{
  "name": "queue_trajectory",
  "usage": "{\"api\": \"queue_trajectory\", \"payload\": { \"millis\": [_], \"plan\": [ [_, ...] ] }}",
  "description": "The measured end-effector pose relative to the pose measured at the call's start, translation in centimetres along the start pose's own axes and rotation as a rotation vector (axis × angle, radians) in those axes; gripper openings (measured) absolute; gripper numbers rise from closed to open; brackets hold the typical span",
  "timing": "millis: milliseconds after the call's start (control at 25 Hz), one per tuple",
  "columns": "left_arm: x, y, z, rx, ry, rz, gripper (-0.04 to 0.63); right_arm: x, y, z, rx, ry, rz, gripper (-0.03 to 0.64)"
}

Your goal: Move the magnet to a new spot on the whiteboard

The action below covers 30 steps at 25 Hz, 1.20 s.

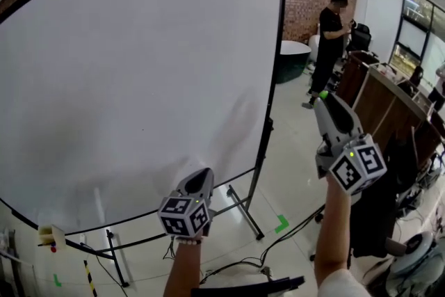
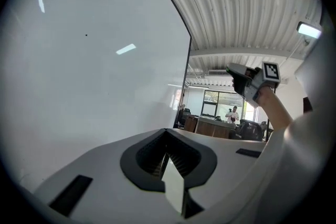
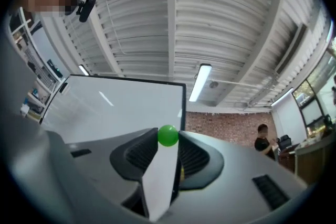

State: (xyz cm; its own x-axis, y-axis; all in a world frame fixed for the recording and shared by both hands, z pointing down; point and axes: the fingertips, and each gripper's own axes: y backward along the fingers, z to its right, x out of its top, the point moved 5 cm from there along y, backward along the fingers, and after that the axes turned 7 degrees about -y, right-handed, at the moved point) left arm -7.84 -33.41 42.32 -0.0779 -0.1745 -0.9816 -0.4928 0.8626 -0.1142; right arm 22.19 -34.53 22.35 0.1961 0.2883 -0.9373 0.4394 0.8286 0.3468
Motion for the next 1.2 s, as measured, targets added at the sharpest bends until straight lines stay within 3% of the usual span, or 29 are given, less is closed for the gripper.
{"api": "queue_trajectory", "payload": {
  "millis": [280, 520, 880, 1200],
  "plan": [
    [0.0, -1.2, 0.7, -0.020, -0.019, -0.011, -0.003, -10.7, 9.9, 5.0, -0.225, -0.182, -0.132, 0.129],
    [-0.4, -2.3, 1.7, -0.035, -0.029, -0.019, -0.003, -18.4, 12.7, 3.9, -0.260, -0.291, -0.277, 0.129],
    [-1.1, -3.3, 3.9, -0.051, -0.033, -0.031, -0.003, -17.0, 10.2, -0.9, -0.155, -0.176, -0.322, 0.130],
    [-1.1, -2.8, 3.9, -0.042, -0.041, -0.028, -0.003, -16.6, 10.1, -1.7, -0.118, -0.196, -0.320, 0.130]
  ]
}}
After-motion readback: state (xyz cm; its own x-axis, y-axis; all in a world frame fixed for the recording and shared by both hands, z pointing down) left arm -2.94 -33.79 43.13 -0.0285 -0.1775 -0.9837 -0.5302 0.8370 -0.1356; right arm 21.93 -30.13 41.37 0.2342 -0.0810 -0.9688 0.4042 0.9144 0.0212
